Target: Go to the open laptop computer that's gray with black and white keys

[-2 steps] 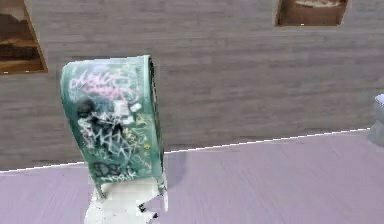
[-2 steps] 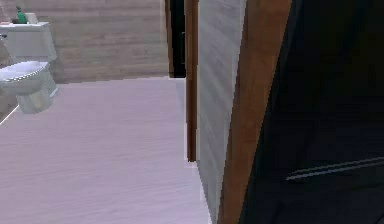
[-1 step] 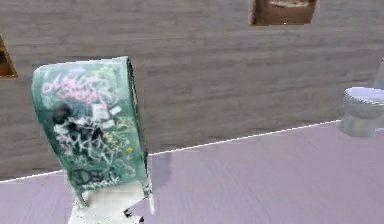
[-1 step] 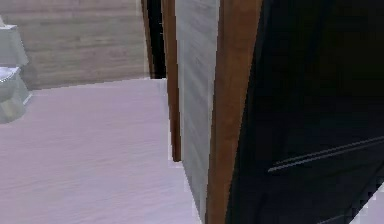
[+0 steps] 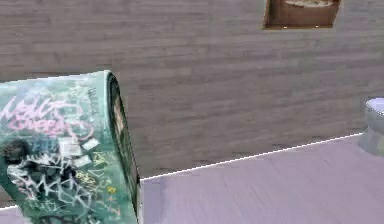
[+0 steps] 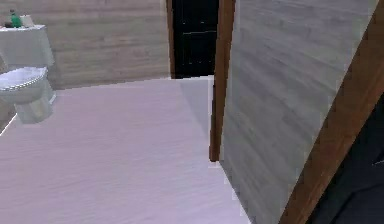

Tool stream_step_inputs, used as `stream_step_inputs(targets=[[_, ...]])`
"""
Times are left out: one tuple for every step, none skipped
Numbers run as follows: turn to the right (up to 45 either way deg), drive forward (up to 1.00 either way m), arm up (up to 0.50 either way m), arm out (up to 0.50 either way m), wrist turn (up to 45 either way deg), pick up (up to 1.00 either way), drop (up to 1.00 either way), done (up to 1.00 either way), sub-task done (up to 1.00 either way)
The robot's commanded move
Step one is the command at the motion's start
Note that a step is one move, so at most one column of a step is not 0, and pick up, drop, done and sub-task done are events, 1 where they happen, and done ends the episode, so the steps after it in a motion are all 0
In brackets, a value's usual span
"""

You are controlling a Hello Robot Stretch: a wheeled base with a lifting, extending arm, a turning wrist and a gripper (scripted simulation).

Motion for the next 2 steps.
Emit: stream_step_inputs(targets=[[45.0,0.0,0.0,0.0,0.0,0.0,0.0,0.0,0.0],[33.0,0.0,0.0,0.0,0.0,0.0,0.0,0.0,0.0]])
